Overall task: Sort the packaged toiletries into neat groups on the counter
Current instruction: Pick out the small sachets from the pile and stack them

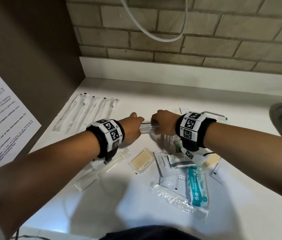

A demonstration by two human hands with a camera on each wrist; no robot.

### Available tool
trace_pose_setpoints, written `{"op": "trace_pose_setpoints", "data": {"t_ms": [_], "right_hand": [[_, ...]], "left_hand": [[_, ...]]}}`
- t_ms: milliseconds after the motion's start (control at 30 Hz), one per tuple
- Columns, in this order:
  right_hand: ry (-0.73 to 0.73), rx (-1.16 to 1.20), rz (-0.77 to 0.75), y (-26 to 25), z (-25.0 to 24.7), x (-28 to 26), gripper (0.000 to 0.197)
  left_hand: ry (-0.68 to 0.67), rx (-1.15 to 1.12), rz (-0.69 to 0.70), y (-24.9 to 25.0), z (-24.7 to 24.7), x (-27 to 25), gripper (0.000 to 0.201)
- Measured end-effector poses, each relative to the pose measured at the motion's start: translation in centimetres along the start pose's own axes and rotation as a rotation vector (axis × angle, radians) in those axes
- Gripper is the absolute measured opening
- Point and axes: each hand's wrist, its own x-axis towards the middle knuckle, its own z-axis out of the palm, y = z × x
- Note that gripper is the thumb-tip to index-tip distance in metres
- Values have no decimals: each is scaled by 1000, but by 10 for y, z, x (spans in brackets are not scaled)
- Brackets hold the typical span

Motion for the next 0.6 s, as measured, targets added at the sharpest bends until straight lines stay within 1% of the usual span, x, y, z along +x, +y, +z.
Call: {"op": "trace_pose_setpoints", "data": {"t_ms": [33,100,200,267,333,433,533,600], "right_hand": [[6,12,-2,1,0,-1,8],[20,38,-10,4,0,-2,6],[74,128,-11,8,2,-5,20],[110,153,-15,11,3,-5,20],[125,159,-19,13,5,-4,18],[124,169,-7,15,5,1,18],[89,172,14,17,2,8,18],[64,215,50,19,-4,14,18]], "left_hand": [[-2,-25,-2,-3,-1,-1,39],[4,-59,0,-9,-4,-4,37],[37,-72,32,-14,-8,-7,41],[88,-99,55,-16,-10,-8,39],[140,-149,72,-17,-9,-8,30],[196,-228,44,-20,-7,-3,24],[207,-288,0,-23,-8,4,30],[209,-344,-23,-26,-13,10,33]]}}
